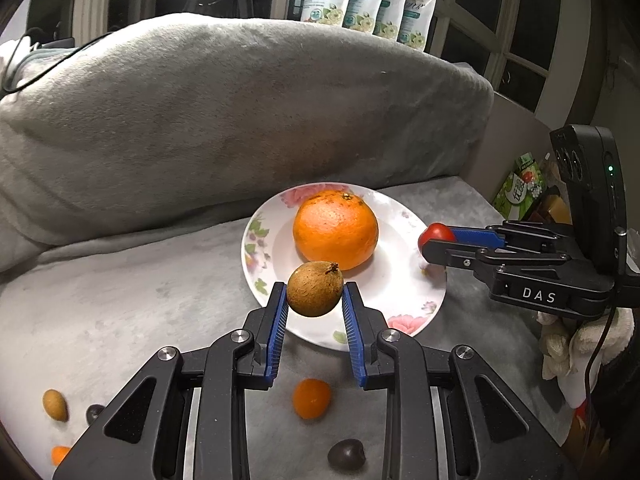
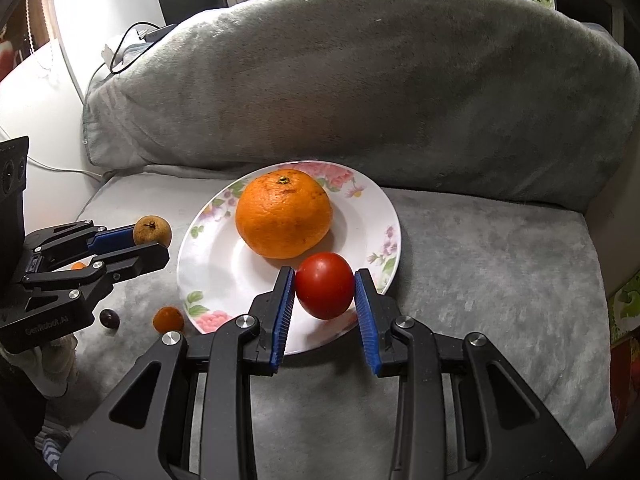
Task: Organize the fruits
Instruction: 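Carry the pear and tomato onto the floral plate and open both tools, then withdraw both tools from the plate toward the remaining fruits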
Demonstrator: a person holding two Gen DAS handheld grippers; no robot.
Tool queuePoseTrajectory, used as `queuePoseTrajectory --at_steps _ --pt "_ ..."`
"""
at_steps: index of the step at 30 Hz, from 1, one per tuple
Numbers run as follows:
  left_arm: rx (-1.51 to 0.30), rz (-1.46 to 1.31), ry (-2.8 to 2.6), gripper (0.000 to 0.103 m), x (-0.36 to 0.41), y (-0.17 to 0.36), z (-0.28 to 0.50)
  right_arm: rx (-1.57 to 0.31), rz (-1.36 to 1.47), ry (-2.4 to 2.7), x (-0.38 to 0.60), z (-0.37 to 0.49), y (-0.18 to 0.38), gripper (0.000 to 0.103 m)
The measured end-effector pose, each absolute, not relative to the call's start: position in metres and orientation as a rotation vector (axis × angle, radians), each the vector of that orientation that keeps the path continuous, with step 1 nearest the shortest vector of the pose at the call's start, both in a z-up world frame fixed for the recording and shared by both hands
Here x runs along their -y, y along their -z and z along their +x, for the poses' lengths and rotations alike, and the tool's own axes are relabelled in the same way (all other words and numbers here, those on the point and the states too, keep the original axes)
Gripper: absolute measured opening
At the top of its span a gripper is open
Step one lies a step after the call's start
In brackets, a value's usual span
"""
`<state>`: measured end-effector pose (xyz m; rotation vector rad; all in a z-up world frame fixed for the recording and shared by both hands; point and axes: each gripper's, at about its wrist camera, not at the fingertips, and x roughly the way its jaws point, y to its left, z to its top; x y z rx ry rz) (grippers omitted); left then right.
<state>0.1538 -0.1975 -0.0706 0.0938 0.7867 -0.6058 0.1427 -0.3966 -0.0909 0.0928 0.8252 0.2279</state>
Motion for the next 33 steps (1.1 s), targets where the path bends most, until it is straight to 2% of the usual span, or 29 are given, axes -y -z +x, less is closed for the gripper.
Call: queuePoseTrajectory --at_steps 12,14,16,18,19,20,22,25,28,29,33 --pt "-0.782 0.089 0.604 0.028 0.199 0.071 0.156 -0.821 0.095 -0.220 0.397 0.144 0.091 0.032" --pt "-0.779 0.087 0.604 0.032 0.198 0.070 0.156 -0.814 0.095 -0.214 0.398 0.144 0.090 0.037" --pt "-0.777 0.088 0.604 0.032 0.198 0.069 0.156 -0.801 0.100 -0.208 0.400 0.142 0.087 0.054" --pt "-0.776 0.089 0.602 0.042 0.198 0.069 0.156 -0.790 0.103 -0.203 0.402 0.141 0.084 0.055" --pt "-0.773 0.088 0.599 0.053 0.197 0.069 0.156 -0.786 0.104 -0.200 0.402 0.141 0.083 0.056" --pt "-0.767 0.087 0.598 0.059 0.197 0.068 0.155 -0.784 0.105 -0.198 0.403 0.141 0.082 0.056" --pt "-0.762 0.085 0.599 0.061 0.196 0.066 0.155 -0.777 0.103 -0.190 0.404 0.140 0.079 0.065" --pt "-0.753 0.087 0.595 0.075 0.195 0.065 0.154 -0.762 0.106 -0.176 0.405 0.139 0.076 0.074" --pt "-0.749 0.095 0.591 0.077 0.194 0.064 0.152 -0.750 0.110 -0.166 0.407 0.138 0.072 0.084" --pt "-0.749 0.097 0.588 0.081 0.194 0.064 0.152 -0.743 0.112 -0.164 0.407 0.137 0.071 0.086" --pt "-0.740 0.103 0.578 0.081 0.194 0.062 0.148 -0.733 0.120 -0.165 0.406 0.135 0.066 0.092"
